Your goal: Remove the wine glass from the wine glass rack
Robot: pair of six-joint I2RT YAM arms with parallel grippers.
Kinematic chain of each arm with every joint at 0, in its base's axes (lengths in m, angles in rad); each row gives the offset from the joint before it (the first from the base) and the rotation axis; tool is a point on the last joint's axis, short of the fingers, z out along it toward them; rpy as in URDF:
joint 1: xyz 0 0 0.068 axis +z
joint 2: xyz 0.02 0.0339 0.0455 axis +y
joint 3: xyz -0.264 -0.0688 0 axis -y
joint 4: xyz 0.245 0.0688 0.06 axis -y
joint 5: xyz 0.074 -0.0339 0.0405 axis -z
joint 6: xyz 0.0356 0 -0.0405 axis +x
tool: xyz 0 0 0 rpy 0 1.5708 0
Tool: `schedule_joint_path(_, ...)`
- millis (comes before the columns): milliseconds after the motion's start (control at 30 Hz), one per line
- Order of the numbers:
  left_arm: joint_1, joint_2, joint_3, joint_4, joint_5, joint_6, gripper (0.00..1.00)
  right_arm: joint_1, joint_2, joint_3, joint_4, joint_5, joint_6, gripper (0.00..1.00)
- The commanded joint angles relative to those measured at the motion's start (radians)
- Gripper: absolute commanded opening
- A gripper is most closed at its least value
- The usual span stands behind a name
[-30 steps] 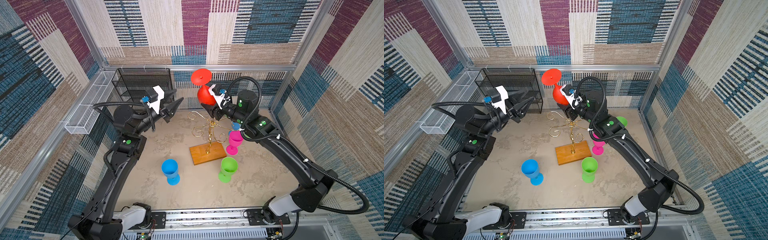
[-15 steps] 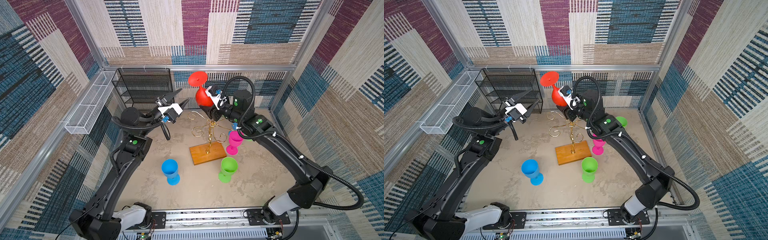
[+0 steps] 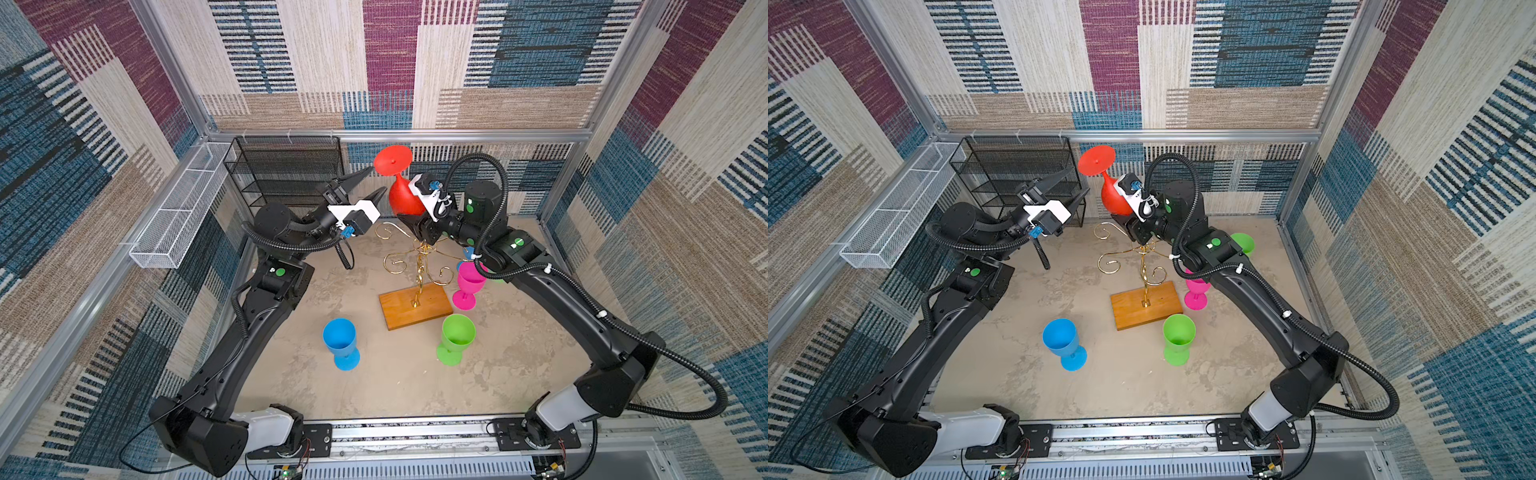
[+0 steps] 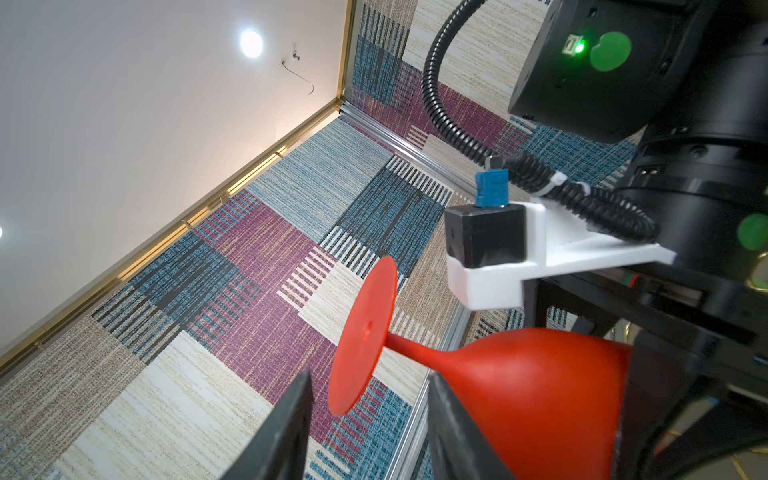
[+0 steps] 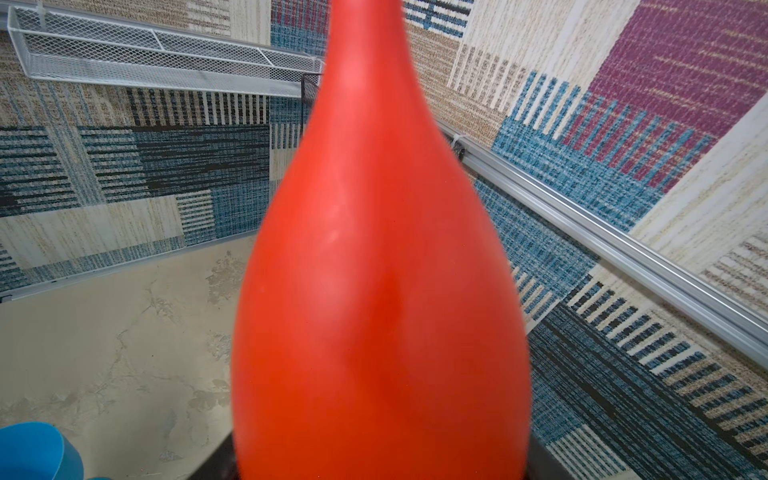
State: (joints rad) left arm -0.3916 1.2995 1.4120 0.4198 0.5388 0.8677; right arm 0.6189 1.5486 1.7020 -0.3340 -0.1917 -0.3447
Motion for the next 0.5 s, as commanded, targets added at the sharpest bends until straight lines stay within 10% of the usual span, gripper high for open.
schedule_joint_path(0,-0.005,0.012,0.023,0.022,-0.019,0.028,0.47,0.004,-0.004,0.0,0.012,-0.015,0.01,0.58)
schedule_joint_path(467,-0.019,0.054,0.049,0.01,-0.026,0.06,0.33,0.019,-0.015,-0.008,0.003,-0.015,0.006,0.58)
